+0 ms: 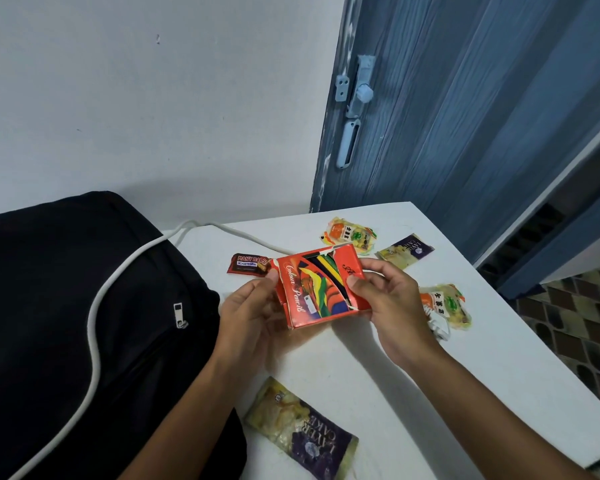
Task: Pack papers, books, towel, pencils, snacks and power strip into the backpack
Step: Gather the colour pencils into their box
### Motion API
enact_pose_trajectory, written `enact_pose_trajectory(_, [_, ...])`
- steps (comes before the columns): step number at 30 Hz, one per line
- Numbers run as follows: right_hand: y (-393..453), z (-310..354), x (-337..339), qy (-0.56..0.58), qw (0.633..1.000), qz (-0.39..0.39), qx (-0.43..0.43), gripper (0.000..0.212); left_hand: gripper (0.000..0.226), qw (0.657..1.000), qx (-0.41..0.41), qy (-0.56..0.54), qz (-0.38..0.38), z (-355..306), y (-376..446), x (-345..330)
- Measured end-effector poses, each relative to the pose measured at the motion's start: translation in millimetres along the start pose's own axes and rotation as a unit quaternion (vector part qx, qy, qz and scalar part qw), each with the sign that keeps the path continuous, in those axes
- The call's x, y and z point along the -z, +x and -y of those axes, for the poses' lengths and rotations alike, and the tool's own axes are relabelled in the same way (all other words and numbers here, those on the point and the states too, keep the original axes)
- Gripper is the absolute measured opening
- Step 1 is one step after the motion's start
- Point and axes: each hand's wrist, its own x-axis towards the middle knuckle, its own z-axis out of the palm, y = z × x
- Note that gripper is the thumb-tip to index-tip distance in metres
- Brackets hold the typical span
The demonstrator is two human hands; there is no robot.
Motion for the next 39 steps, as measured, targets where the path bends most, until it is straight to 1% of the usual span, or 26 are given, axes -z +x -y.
enact_pose_trajectory(3, [-2.1,1.9,-0.5,0.01,1.0,0.022,-0.017,0.02,0.078,0.999,-0.004,-0.011,0.033,-1.1,-1.0,2.9])
enact_pose_trajectory(5, [-3.1,4.3,0.3,0.038,0.998,0.037,-0.041,0.022,0.079,0.998,-0.002,-0.009,0.064,-1.6,-0.6,6.7])
enact_pose_trajectory(8, [-4.0,8.4,2.3,0.126,0.983,0.072,-0.112,0.024,0.085,0.992,0.0,-0.011,0.126,-4.0,-0.6,9.8])
enact_pose_trajectory(11, [-5.3,8.4,4.9,0.161,0.97,0.098,-0.156,0.024,0.094,0.988,0.0,0.004,0.152,-4.8,0.9,10.9])
enact_pose_trajectory(12, [-5.7,7.7,5.6,0.162,0.968,0.103,-0.162,0.024,0.093,0.988,0.0,0.011,0.155,-4.3,1.8,12.2])
enact_pose_trajectory(18, [-5.9,3.8,8.0,0.157,0.967,0.105,-0.171,0.025,0.062,0.986,0.02,0.035,0.164,-1.6,9.6,17.5])
enact_pose_trajectory(21, [-5.8,2.8,8.4,0.132,0.977,0.079,-0.148,0.023,0.047,0.985,0.033,0.054,0.16,-1.4,12.4,18.3])
enact_pose_trajectory(24, [-5.8,4.0,11.0,0.114,0.984,0.067,-0.121,0.023,0.05,0.984,0.042,0.056,0.164,-2.0,13.9,18.9])
enact_pose_trajectory(27, [-6.5,3.4,12.5,0.082,0.991,0.061,-0.091,0.023,0.043,0.987,0.038,0.07,0.141,-2.8,12.3,17.5])
enact_pose_trajectory(29, [-5.7,2.9,13.8,0.044,0.997,0.043,-0.044,0.023,0.034,0.991,0.011,0.077,0.11,-2.2,8.6,12.8])
enact_pose_trajectory(32, [-5.8,4.2,14.0,-0.035,0.999,0.011,0.034,0.019,0.02,0.994,-0.073,0.078,0.037,2.9,3.5,8.0])
enact_pose_trajectory(35, [-9.2,1.4,9.6,-0.08,0.993,-0.012,0.081,0.017,0.01,0.972,-0.167,0.164,-0.029,11.7,2.0,7.0])
enact_pose_trajectory(37, [-9.7,-0.4,6.9,-0.093,0.99,-0.031,0.097,0.017,0.003,0.967,-0.185,0.17,-0.027,12.7,0.7,6.4])
enact_pose_trajectory(39, [-7.0,1.0,6.5,-0.081,0.991,-0.048,0.1,0.018,0.017,0.97,-0.177,0.168,0.005,8.9,-2.3,4.9])
